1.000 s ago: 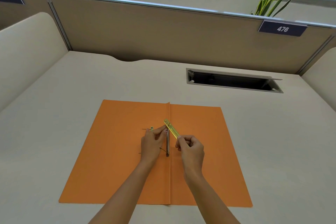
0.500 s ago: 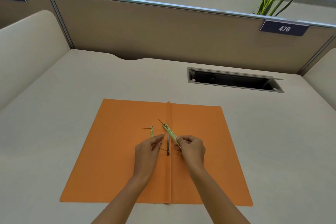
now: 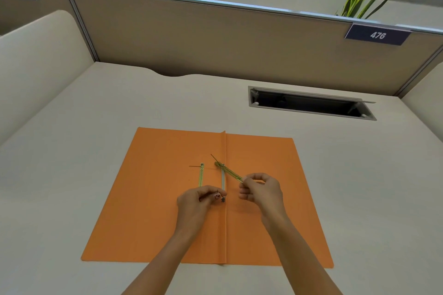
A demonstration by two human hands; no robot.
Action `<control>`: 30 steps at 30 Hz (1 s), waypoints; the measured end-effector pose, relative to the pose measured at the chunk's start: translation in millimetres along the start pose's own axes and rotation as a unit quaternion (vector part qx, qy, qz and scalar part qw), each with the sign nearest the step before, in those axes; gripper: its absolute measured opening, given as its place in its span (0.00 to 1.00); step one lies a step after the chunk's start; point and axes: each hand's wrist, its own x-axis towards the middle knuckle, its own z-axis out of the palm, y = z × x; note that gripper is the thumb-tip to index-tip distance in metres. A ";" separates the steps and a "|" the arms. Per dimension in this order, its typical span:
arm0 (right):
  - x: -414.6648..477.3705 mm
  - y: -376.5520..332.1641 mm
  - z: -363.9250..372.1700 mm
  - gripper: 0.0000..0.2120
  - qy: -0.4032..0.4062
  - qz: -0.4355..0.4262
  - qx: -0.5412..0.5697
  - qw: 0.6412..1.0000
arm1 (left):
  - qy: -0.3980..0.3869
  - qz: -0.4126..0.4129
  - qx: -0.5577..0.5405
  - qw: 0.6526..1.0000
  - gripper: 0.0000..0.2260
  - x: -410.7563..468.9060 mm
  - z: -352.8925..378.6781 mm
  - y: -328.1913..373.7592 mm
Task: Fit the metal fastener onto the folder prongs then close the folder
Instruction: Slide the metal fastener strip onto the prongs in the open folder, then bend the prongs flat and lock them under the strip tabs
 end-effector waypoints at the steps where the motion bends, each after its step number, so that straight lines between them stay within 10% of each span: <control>1: -0.4 -1.1 -0.2 0.03 -0.001 -0.005 0.000 1.000 | 0.004 -0.004 0.006 1.000 0.10 0.6 1.6 2.6; 30: -2.2 7.4 6.6 0.07 -0.048 -0.001 0.004 0.999 | 0.041 -0.052 0.124 0.990 0.09 10.5 18.7 16.8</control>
